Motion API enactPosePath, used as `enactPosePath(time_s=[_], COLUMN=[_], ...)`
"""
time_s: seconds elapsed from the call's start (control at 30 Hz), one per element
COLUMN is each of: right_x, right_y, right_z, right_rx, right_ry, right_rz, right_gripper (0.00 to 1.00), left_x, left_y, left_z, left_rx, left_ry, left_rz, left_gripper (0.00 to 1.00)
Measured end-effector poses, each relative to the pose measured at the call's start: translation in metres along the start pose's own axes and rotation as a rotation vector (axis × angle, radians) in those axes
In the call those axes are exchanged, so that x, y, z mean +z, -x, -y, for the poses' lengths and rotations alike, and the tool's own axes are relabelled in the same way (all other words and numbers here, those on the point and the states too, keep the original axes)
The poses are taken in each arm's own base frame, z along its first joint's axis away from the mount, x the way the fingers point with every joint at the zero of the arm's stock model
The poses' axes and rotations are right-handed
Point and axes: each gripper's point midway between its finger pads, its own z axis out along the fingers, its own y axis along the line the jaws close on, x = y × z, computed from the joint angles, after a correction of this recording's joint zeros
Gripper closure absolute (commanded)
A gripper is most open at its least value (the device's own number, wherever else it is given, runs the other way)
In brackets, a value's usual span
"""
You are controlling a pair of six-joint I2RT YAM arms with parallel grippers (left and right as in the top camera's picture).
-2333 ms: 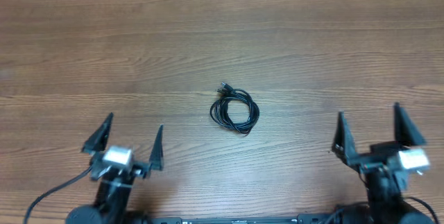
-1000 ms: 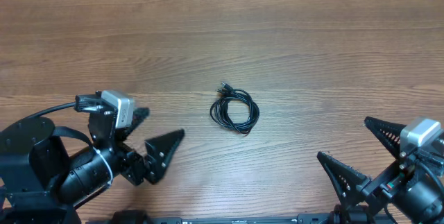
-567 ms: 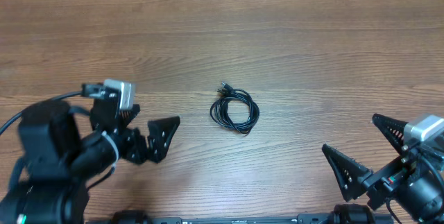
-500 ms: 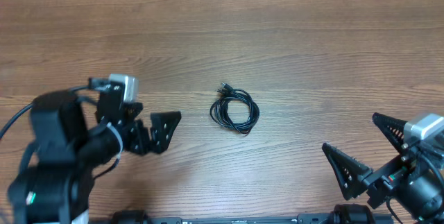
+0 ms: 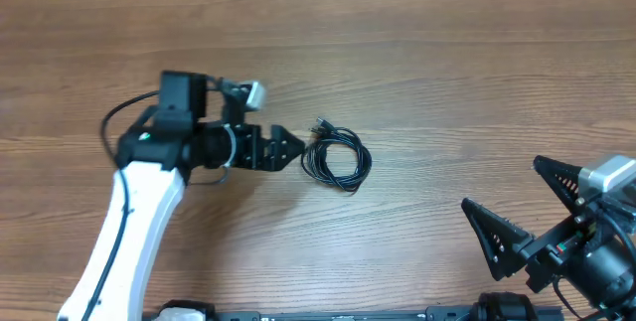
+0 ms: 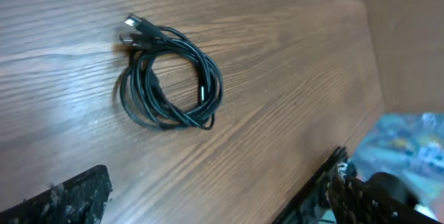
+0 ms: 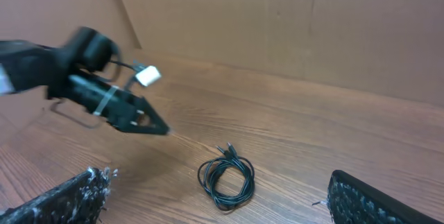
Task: Untangle cables
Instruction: 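Lower the left gripper onto the coil and grasp the cable bundle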
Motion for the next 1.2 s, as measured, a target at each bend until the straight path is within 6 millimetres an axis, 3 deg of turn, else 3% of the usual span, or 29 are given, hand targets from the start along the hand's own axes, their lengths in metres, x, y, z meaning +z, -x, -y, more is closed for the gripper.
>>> enactPosePath(time_s=[0.3,0.6,1.2], right_x=[0.000,0.000,0.000], right_y=[0.000,-0.002,-0.004], right_z=[0.000,0.000,-0.003], right_rx=[0.000,0.007,0.011], right_ry=[0.000,0.001,0.019], right_rz=[0.000,-0.010,-0.015], right_gripper=[0.00,0.00,0.00], left_x=[0.062,0.106,0.140], left_y=[0.002,0.017,-0.003], left_z=[-0.045,-0.055,-0.091], left_rx=[0.042,0.106,-0.012], left_ry=[0.177,0.208,0.273], left_rz=[-0.091,-0.066,-0.144], left_gripper=[0.00,0.00,0.00])
